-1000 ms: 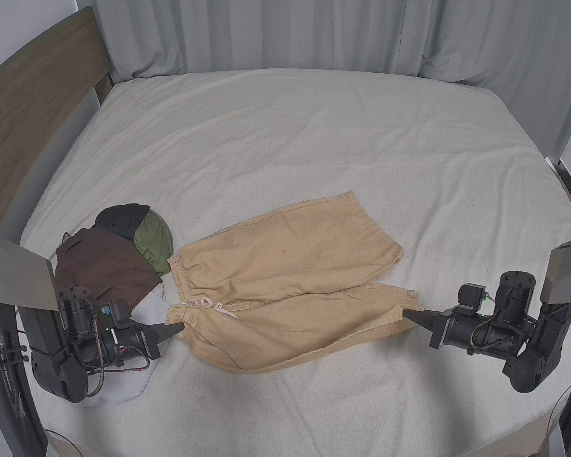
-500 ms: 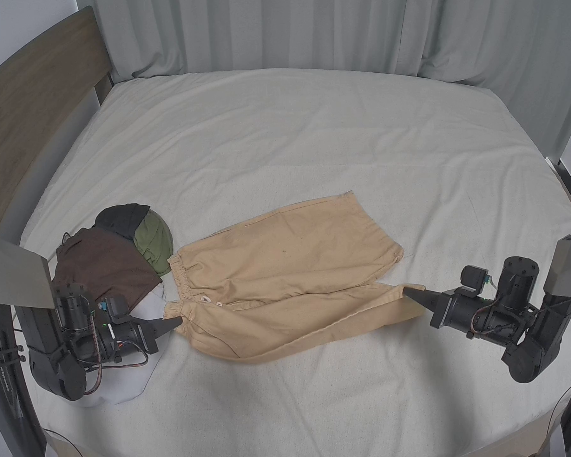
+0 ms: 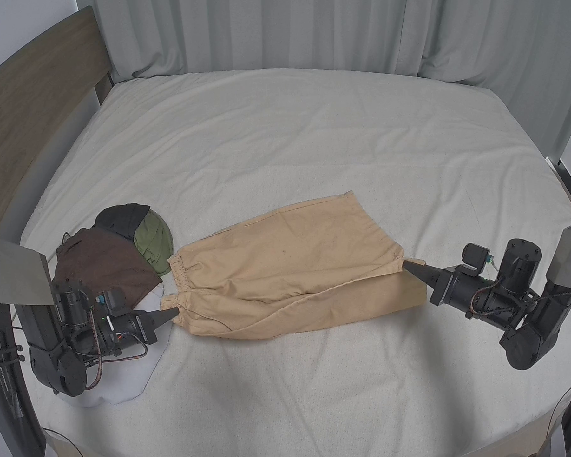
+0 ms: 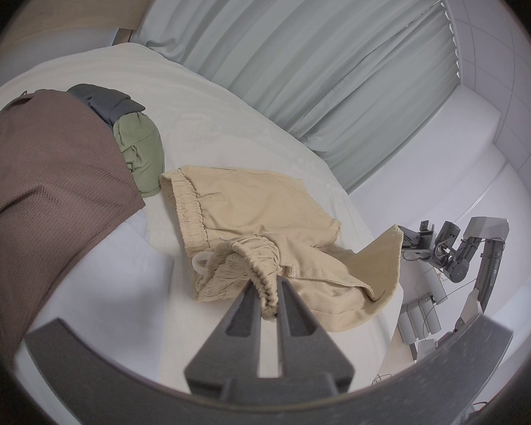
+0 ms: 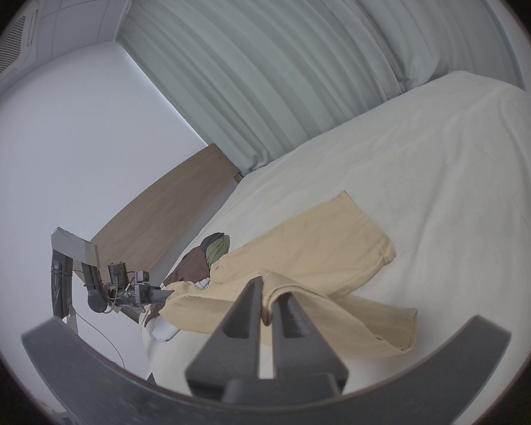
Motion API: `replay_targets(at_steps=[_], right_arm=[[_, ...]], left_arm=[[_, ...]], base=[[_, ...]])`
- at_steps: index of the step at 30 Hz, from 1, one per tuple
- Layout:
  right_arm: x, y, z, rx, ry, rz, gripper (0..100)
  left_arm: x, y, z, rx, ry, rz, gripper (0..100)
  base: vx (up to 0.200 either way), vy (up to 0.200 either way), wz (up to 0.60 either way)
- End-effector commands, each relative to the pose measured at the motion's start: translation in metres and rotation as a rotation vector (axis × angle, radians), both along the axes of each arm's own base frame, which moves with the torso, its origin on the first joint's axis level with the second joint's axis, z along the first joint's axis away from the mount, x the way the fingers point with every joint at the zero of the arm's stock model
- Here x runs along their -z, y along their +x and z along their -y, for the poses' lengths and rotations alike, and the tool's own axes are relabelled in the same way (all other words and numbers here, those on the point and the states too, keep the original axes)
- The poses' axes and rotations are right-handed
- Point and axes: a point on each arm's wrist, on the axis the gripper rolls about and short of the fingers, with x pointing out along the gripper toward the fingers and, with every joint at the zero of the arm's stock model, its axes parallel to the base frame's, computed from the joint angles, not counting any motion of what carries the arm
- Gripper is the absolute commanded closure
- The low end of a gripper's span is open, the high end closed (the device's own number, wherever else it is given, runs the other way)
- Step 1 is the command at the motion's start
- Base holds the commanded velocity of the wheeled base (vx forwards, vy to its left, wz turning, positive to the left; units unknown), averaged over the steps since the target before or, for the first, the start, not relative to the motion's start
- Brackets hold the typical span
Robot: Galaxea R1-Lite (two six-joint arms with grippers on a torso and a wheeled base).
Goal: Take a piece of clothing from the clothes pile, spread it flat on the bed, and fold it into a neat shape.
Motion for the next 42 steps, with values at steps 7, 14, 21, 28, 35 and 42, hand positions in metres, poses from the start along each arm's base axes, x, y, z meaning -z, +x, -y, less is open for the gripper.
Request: replay_targets(at_steps=[7, 14, 21, 28, 35, 42], right_arm=[[-0.005, 0.024, 0.003, 0.005, 0.017, 0.065, 100], [-0.013, 0.034, 0.000, 0.004, 0.033, 0.112, 100], [-0.024, 0.043, -0.003, 0.001, 0.044, 0.166, 100], [-0.029, 0.057, -0.004, 0.007, 0.051, 0.196, 100], [-0.029, 0.073, -0.006, 0.011, 0.058, 0.227, 100], [-0.036, 0.085, -0.011, 0.003, 0.067, 0.271, 100]], left_arm=[[-0.003, 0.001, 0.001, -0.010, -0.002, 0.011, 100], [-0.006, 0.001, 0.002, -0.015, -0.014, 0.011, 100], [-0.014, 0.002, 0.000, -0.028, -0.027, 0.030, 100], [-0.015, 0.007, 0.000, -0.051, -0.028, 0.042, 100], [-0.018, 0.012, 0.000, -0.075, -0.044, 0.050, 100], [-0.018, 0.013, 0.000, -0.084, -0.041, 0.053, 100]], base=[[0.000, 0.000, 0.00], [0.000, 0.000, 0.00], [0.000, 0.000, 0.00], [0.000, 0.000, 0.00], [0.000, 0.000, 0.00], [0.000, 0.000, 0.00]])
